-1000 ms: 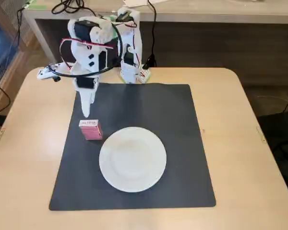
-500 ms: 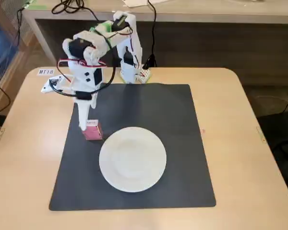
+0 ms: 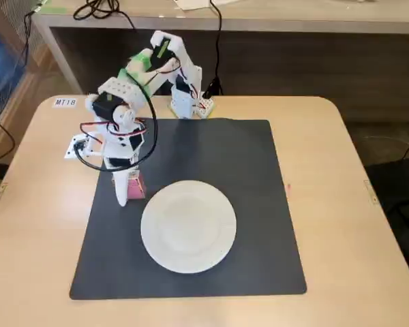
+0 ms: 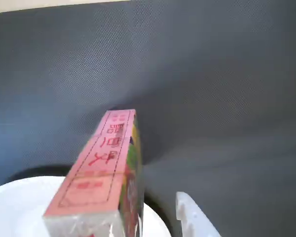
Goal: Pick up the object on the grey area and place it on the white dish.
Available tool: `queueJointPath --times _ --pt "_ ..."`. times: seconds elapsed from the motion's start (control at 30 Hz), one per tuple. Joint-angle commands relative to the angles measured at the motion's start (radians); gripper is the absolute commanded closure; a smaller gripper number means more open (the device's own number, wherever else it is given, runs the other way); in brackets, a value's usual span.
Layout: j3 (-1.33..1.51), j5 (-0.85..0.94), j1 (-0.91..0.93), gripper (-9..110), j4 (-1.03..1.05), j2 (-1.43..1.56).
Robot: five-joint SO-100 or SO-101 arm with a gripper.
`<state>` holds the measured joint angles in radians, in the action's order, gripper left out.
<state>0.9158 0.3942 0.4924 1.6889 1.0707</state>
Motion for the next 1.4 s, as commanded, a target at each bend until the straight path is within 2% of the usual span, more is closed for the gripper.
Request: queueJointPath --times 0.0,0.07,0.3,0.63,0.87,1.13,1.37 --pt "-0.083 -0.023 -0.014 74 0.0 -0.026" --pt "-0.098 -0.032 -0.014 83 -0.002 -0.058" --pt "-0.187 -0.048 -0.023 101 -0.002 -0.097" --pt "-0.299 -0.087 -0.084 101 0.002 0.012" --pt "-0.543 -0.138 -0.298 101 0.0 0.006" --pt "-0.578 -0.146 -0.512 101 -0.005 -0.077" --pt "-0.652 -0.147 -0.618 101 -0.006 -0.241"
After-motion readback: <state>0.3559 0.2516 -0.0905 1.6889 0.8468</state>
